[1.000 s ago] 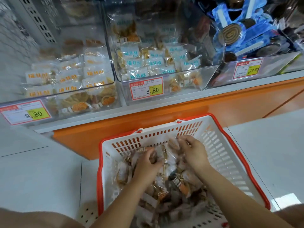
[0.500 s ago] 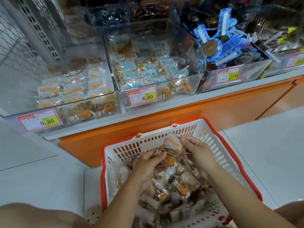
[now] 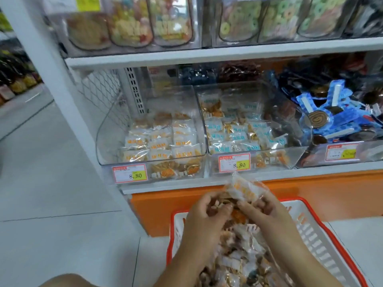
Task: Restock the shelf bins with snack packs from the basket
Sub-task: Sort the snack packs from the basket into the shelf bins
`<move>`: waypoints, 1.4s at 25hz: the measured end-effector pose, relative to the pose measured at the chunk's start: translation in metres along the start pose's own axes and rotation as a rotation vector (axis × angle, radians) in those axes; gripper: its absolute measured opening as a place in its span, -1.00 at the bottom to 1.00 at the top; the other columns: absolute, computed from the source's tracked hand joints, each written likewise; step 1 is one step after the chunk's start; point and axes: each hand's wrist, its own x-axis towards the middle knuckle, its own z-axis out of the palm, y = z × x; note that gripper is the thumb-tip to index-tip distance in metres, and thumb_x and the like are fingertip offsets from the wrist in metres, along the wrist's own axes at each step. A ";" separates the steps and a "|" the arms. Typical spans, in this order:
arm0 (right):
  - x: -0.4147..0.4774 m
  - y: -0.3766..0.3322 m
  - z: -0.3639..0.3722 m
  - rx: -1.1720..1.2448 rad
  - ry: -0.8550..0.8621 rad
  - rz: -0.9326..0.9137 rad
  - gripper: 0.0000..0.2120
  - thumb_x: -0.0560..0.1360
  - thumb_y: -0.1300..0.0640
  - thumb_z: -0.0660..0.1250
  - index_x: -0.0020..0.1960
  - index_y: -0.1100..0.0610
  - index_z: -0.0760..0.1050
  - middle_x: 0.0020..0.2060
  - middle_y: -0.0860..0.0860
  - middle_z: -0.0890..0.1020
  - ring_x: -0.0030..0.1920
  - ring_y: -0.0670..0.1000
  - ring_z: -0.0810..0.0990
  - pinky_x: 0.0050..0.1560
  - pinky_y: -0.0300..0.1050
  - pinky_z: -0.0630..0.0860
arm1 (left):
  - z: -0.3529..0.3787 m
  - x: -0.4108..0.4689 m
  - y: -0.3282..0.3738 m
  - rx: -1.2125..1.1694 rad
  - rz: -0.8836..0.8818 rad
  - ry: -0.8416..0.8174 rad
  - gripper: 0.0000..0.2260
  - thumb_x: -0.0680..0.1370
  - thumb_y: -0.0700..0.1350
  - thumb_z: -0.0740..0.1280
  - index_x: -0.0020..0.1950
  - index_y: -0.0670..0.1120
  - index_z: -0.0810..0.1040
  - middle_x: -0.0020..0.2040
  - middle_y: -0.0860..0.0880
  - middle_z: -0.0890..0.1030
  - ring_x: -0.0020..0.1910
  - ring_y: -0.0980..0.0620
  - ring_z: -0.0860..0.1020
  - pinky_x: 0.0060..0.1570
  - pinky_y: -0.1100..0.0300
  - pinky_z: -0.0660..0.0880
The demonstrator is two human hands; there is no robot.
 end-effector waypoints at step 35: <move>0.209 -0.105 0.225 -0.639 -0.017 -0.422 -0.60 0.55 0.06 0.35 0.35 0.06 0.36 0.14 -0.01 0.52 -0.06 -0.06 0.56 -0.15 -0.25 0.46 | -0.214 0.039 0.068 0.674 0.399 0.813 -0.84 0.46 -0.02 0.45 0.01 0.06 0.57 -0.04 0.10 0.53 -0.05 0.09 0.53 -0.10 0.16 0.51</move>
